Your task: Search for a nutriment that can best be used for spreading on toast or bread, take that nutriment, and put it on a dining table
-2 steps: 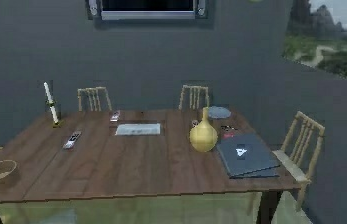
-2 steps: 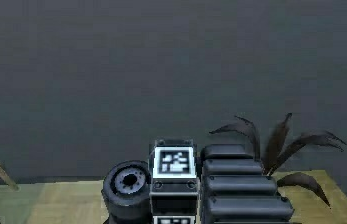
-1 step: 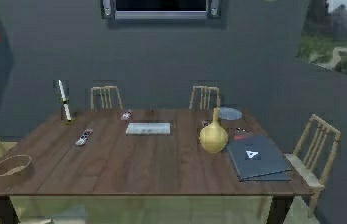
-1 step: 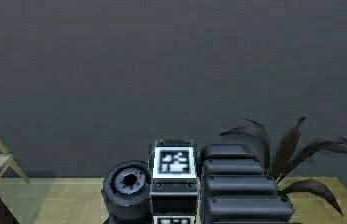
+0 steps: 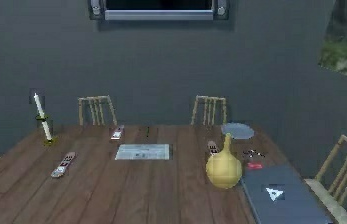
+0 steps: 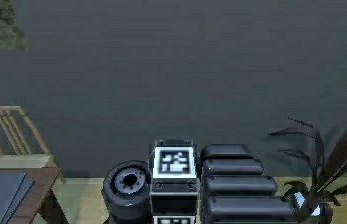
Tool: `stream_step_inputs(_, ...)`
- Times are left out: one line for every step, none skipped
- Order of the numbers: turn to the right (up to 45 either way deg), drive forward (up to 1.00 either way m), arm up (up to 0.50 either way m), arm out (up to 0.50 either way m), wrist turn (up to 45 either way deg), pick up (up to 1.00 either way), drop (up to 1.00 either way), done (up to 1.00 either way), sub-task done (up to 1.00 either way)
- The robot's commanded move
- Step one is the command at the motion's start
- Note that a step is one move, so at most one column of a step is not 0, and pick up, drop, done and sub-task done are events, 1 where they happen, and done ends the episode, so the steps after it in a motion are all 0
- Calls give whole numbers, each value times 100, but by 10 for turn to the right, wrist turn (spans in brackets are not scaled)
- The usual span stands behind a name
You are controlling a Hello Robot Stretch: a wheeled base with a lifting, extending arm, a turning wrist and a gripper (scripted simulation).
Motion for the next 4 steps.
stream_step_inputs(-450, 0, 0, 0, 0, 0, 0, 0, 0)
stream_step_inputs(-450, 0, 0, 0, 0, 0, 0, 0, 0)
stream_step_inputs(-30, 0, 0, 0, 0, 0, 0, 0, 0)
stream_step_inputs(0, 0, 0, 48, 0, 0, 0, 0, 0)
